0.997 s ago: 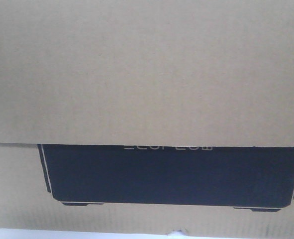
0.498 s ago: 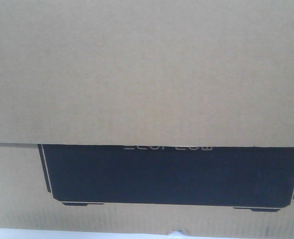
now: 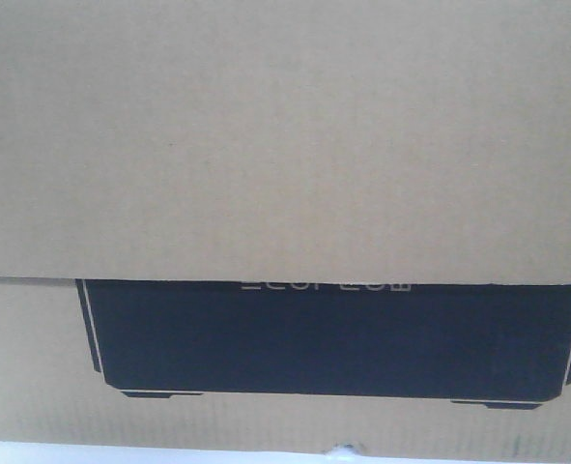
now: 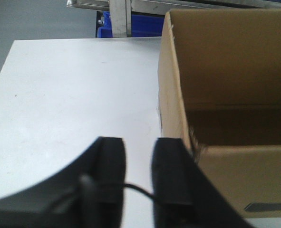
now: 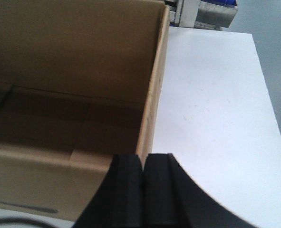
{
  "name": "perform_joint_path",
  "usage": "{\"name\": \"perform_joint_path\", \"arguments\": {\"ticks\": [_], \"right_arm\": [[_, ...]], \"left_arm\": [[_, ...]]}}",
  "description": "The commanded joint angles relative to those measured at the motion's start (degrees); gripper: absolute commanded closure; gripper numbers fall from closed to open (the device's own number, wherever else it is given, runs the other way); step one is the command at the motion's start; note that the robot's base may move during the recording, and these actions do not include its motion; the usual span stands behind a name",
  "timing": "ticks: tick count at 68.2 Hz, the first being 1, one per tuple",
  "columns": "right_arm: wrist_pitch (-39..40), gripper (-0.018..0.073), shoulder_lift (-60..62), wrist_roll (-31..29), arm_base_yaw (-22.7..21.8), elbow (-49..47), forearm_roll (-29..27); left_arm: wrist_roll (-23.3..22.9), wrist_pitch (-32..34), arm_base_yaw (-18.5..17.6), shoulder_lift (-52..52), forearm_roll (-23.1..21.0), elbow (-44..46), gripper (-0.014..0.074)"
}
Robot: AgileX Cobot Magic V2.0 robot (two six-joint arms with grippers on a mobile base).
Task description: Grab box from left shelf to table start
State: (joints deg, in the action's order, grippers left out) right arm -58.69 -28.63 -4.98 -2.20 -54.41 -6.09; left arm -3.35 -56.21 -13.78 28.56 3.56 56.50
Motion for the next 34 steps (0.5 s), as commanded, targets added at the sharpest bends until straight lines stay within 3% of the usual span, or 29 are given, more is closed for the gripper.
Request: {"name": "perform_joint_path", "arguments": {"ticks": [1,16,34], "right_arm": [[6.77,0.0501,4.49,-0.05,-0.13,3.90,0.16],[11.61,0.0501,18.71,-0.10,-0.13,15.81,0.68],[18.52,0.0501,29.43,-0.10,-0.18,24.17,1.50]], "left_arm": [[0.07,7.02,-0.33,-4.87,0.58,-4.16,0.0692],[0.07,12.46,-0.33,-17.26,0.58,-18.24,0.0696],[0.07,19.98,-0.33,-24.68,0.58,-27.64,0.0696]]}}
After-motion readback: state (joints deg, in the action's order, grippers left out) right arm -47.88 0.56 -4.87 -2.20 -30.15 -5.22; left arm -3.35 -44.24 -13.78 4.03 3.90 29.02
